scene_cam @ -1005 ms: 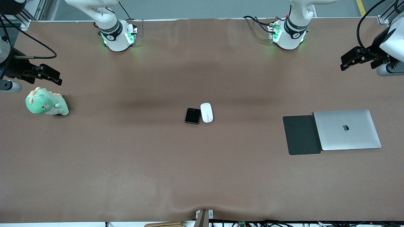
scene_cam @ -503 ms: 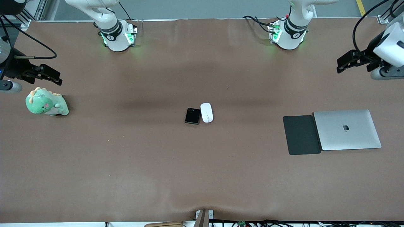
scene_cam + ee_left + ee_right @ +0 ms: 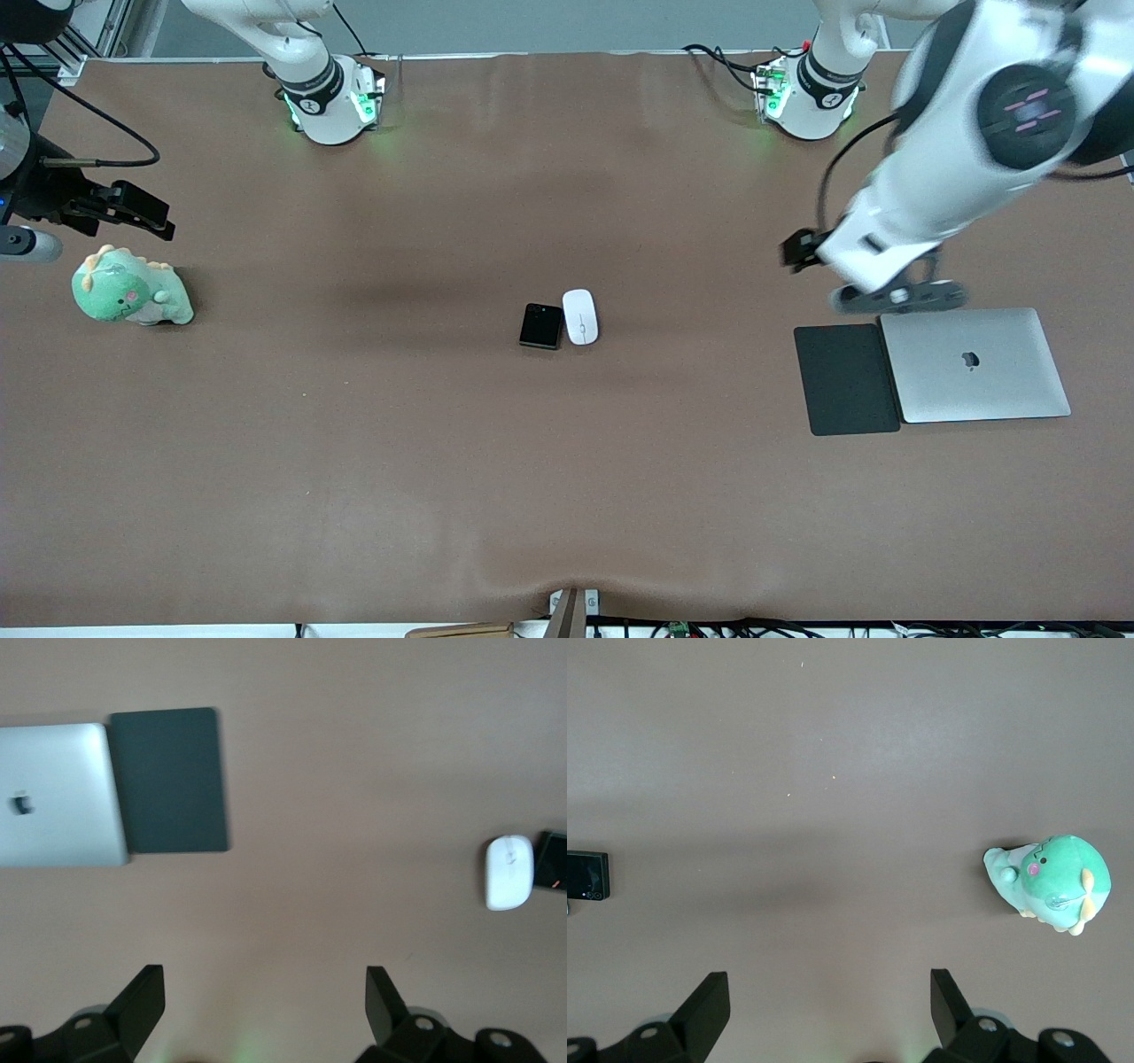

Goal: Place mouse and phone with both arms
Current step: 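Move the left gripper over toward the white mouse, then lower the left gripper and close it on the white mouse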

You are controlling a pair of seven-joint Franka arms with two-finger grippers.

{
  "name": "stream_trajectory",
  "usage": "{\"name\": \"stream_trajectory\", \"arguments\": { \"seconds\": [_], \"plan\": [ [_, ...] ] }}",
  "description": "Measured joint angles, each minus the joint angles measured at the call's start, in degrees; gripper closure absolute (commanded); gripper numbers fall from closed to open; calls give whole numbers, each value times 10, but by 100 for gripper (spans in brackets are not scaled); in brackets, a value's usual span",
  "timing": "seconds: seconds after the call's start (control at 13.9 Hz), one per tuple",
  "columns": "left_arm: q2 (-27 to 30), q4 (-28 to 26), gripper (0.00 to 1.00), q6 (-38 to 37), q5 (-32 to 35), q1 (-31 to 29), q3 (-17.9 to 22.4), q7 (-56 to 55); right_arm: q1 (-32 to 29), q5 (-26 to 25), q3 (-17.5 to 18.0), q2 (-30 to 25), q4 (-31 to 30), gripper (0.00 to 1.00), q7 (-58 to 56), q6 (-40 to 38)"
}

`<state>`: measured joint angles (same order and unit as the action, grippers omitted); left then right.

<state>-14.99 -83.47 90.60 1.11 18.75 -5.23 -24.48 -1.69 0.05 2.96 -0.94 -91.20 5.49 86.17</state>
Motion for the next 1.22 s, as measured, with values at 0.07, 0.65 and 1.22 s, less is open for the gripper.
{"name": "stream_trajectory", "arguments": {
  "seconds": [0.07, 0.65, 1.22],
  "plan": [
    [-22, 1, 0, 25, 0, 21, 0, -31, 0, 0, 0, 0, 0, 0, 0, 0],
    [-172, 5, 0, 209, 0, 153, -2, -227, 0, 0, 0, 1, 0, 0, 0, 0],
    [-253, -18, 1, 341, 0, 214, -1, -324, 0, 0, -1, 2, -1, 0, 0, 0]
  ]
}}
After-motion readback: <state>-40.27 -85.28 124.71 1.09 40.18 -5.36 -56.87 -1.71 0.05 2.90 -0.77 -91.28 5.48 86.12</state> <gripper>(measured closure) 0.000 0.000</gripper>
